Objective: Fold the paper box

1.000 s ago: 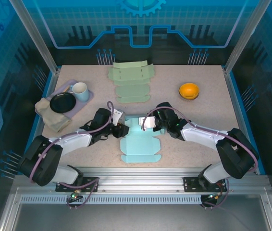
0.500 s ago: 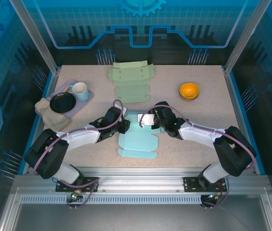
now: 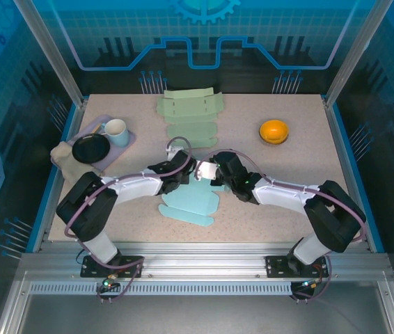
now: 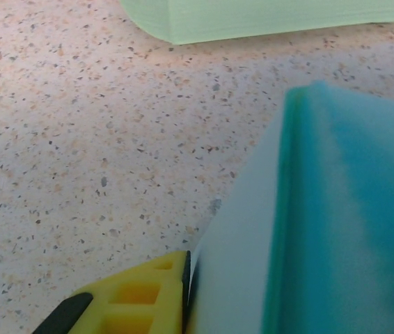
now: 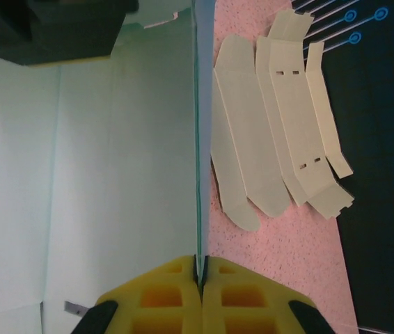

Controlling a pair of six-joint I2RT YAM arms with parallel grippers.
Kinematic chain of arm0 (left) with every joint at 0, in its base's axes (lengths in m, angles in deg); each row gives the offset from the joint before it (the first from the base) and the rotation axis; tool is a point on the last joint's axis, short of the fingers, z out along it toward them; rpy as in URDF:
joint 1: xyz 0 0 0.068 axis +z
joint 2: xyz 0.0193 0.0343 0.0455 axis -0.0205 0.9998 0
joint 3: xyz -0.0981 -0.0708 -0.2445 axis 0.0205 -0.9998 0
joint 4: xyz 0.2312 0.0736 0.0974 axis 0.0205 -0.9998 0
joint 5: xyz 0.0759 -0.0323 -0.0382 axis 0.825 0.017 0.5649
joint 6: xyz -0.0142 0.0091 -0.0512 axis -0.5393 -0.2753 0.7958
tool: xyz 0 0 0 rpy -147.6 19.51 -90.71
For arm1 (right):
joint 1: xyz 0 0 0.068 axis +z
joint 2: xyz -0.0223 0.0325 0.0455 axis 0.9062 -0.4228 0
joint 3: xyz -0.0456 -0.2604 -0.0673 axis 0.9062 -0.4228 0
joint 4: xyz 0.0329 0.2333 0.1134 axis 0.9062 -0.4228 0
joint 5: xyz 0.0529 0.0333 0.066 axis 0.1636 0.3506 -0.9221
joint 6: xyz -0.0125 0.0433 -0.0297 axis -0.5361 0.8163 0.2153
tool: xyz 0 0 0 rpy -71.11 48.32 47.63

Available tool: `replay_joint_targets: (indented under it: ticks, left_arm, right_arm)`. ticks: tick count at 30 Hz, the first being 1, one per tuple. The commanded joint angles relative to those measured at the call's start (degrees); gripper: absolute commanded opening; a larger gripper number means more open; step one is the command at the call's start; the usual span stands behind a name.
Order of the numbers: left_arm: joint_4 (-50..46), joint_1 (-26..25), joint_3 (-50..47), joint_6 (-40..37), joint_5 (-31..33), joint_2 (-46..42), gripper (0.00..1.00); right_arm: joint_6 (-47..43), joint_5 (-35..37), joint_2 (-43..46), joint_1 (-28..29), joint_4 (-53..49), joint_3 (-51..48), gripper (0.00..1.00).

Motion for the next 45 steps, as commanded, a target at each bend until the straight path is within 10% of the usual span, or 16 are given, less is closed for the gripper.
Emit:
replay_joint_targets:
  ticks: [1, 22, 30, 45]
  left_arm:
    - [-10.7, 2.2, 1.6, 8.8, 14.5, 3.0, 0.16]
    - [-16.1, 5.0, 8.1, 15.4, 14.8, 13.2, 0.18]
    - [-0.4, 5.0, 0.7, 5.1, 1.3, 4.2, 0.36]
    - [0.3, 5.0, -2.6, -5.6, -13.9, -10.9, 0.60]
  right_arm:
    - [5.7, 1.6, 0.0, 1.1, 0.1, 0.8, 0.00]
    - [23.0, -1.4, -1.2, 1.1, 0.6, -0.4, 0.00]
    - [23.4, -2.2, -2.5, -0.3, 0.7, -0.5, 0.00]
    - [19.6, -1.8, -3.2, -1.9, -2.7, 2.0, 0.00]
